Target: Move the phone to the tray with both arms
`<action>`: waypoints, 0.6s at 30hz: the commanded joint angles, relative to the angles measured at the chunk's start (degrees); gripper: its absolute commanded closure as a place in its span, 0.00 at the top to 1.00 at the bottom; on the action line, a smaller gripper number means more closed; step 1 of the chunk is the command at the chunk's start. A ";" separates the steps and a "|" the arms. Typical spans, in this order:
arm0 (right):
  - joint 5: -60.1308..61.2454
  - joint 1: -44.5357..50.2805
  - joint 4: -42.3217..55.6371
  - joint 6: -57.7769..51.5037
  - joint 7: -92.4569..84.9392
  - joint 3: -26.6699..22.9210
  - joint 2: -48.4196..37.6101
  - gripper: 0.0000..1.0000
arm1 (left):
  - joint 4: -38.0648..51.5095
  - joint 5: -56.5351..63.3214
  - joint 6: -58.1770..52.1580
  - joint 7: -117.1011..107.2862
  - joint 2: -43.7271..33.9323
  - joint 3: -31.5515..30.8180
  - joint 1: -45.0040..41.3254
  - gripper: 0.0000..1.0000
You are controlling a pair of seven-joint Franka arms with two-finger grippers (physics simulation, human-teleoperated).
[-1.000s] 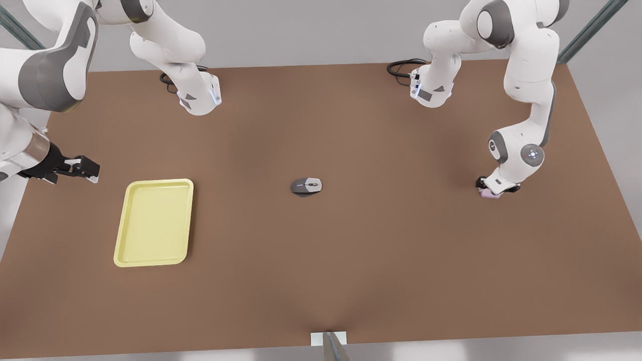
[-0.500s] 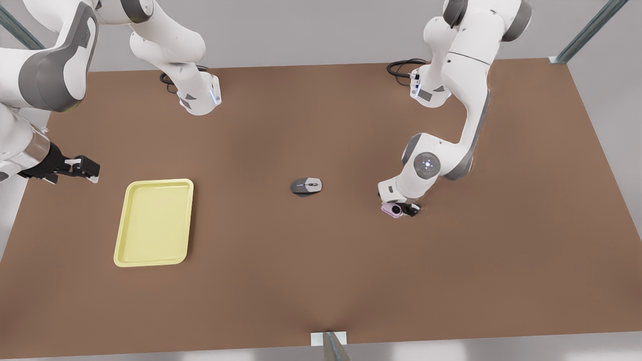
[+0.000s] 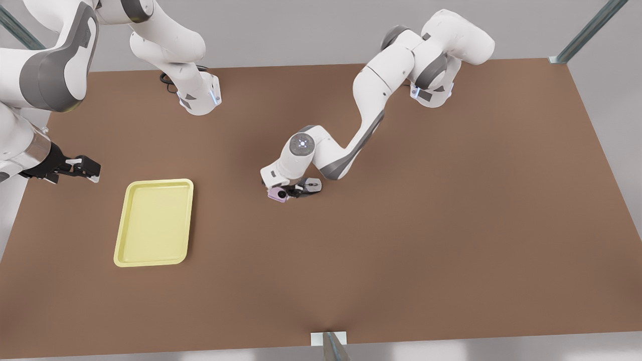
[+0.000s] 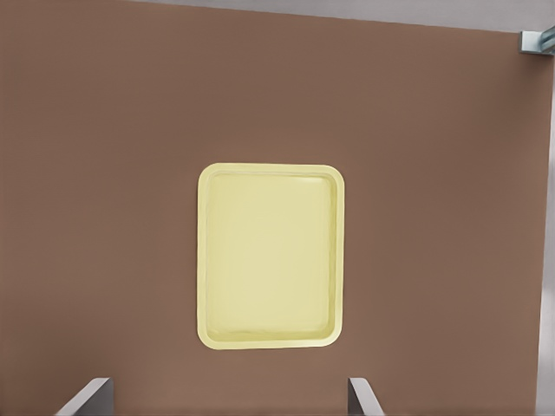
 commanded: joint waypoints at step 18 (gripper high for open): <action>5.64 1.48 0.69 -3.64 0.01 2.46 1.51 1.00 | 3.12 -2.21 -16.34 -8.20 -1.00 7.61 7.85 1.00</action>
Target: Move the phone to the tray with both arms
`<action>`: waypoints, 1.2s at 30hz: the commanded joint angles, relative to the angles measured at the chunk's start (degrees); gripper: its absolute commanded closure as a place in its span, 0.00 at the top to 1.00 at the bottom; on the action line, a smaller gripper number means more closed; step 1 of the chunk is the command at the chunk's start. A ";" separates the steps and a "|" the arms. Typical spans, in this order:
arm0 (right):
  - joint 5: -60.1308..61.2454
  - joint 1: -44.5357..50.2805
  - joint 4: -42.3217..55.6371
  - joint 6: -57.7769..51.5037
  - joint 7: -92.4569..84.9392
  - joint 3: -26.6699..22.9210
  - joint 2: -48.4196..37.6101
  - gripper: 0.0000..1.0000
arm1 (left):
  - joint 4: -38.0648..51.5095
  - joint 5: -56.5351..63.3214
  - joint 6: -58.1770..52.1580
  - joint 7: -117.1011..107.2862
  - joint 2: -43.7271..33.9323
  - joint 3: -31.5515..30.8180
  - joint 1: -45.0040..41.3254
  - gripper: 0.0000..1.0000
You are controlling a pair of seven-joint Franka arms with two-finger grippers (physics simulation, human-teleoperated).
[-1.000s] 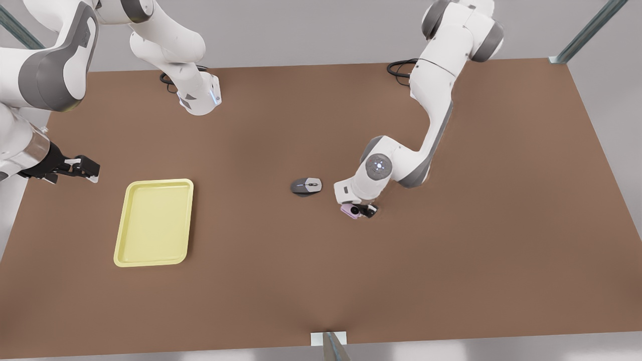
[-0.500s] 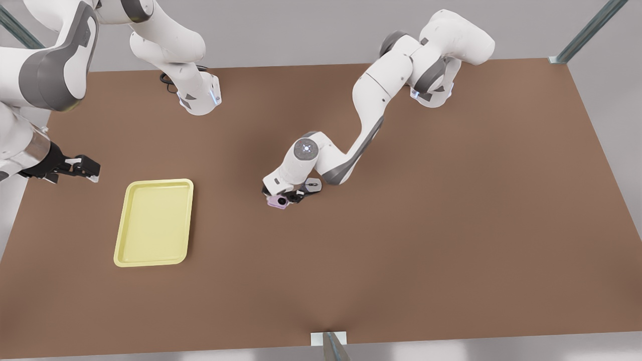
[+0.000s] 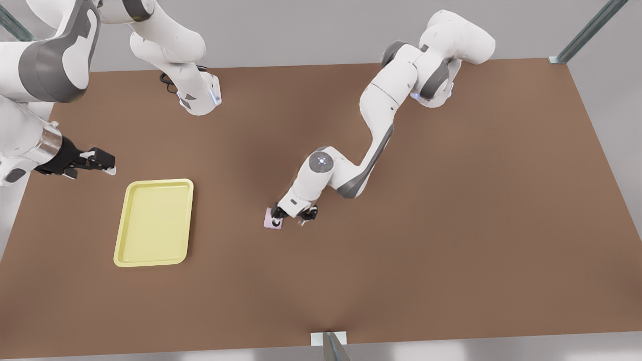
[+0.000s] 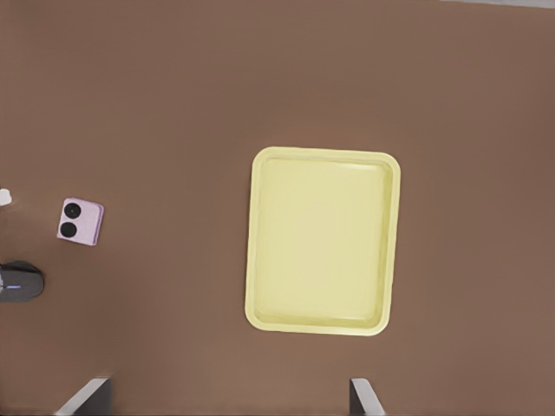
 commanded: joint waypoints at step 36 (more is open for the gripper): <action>9.25 32.70 -21.99 60.54 60.18 -4.14 31.87 1.00 | -22.82 7.41 -51.78 40.10 -44.55 -2.77 37.79 1.00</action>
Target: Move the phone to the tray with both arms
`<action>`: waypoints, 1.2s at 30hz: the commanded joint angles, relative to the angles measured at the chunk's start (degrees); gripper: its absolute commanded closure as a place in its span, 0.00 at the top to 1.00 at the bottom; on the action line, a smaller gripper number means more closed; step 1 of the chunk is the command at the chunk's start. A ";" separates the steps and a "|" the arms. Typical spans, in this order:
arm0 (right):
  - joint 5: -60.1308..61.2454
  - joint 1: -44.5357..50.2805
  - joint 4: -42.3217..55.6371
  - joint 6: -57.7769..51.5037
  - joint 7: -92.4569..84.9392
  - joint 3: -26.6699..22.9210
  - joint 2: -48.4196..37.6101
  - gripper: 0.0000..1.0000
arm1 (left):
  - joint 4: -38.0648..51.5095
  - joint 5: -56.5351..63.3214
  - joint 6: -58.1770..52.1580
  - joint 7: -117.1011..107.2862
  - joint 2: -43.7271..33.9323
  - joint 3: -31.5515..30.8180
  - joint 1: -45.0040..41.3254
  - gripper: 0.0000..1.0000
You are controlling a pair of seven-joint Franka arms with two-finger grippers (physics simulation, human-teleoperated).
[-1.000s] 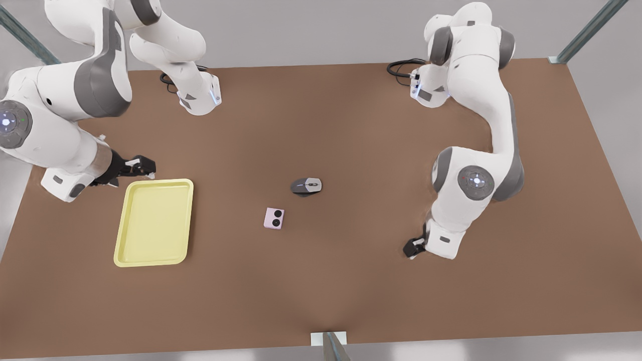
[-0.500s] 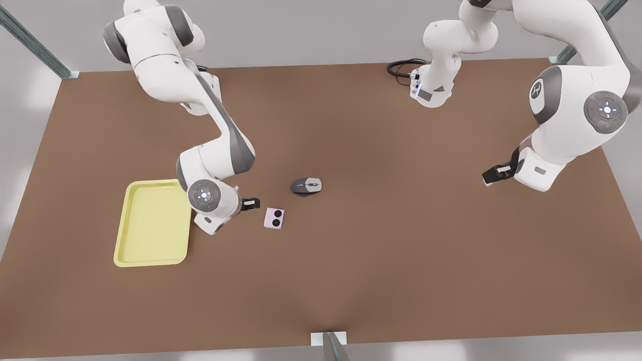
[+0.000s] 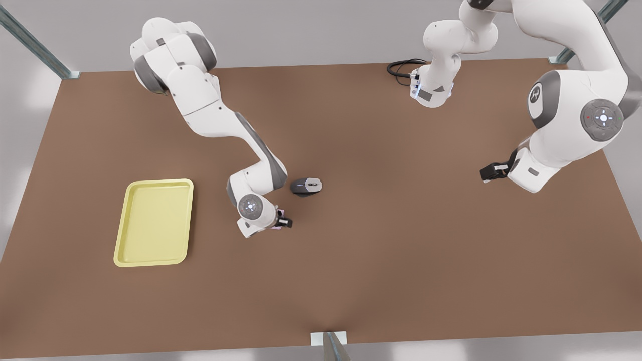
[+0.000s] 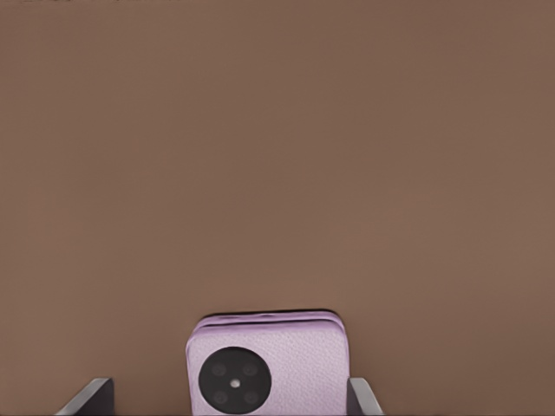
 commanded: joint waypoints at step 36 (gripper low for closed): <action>-1.75 0.75 -6.19 4.21 9.66 -0.18 -1.50 1.00 | 0.11 -0.40 -0.03 5.51 0.09 -0.01 0.00 1.00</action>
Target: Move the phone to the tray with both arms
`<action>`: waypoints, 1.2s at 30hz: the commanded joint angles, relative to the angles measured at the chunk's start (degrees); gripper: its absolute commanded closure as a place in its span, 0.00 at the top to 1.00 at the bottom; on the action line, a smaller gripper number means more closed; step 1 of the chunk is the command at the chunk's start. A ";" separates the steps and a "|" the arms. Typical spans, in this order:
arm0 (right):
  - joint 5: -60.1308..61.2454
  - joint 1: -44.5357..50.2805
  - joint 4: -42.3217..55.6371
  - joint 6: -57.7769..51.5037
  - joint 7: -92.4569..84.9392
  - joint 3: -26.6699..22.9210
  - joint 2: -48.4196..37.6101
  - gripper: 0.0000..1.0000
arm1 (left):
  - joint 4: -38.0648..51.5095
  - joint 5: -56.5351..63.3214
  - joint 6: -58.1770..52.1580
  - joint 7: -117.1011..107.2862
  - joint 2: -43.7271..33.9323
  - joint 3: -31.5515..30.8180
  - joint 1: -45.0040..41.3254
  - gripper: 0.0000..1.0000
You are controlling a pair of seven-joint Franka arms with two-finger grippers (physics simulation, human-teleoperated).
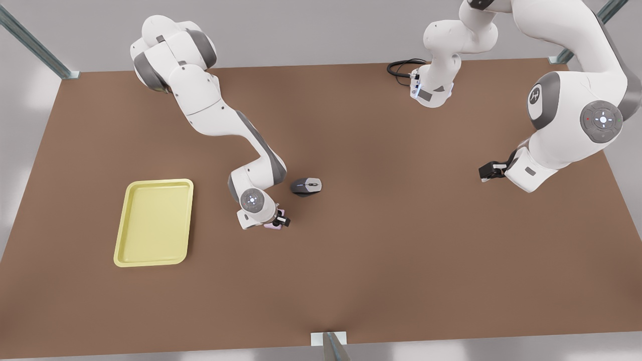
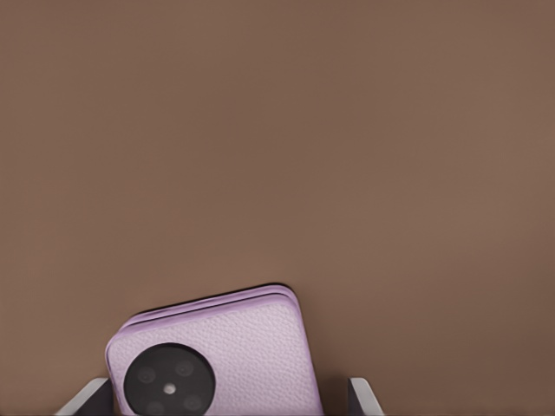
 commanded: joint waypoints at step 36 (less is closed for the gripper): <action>0.15 -0.83 -0.71 -1.68 -5.27 -0.39 -1.89 0.78 | 0.21 -0.35 -0.01 0.69 0.46 -0.01 0.09 1.00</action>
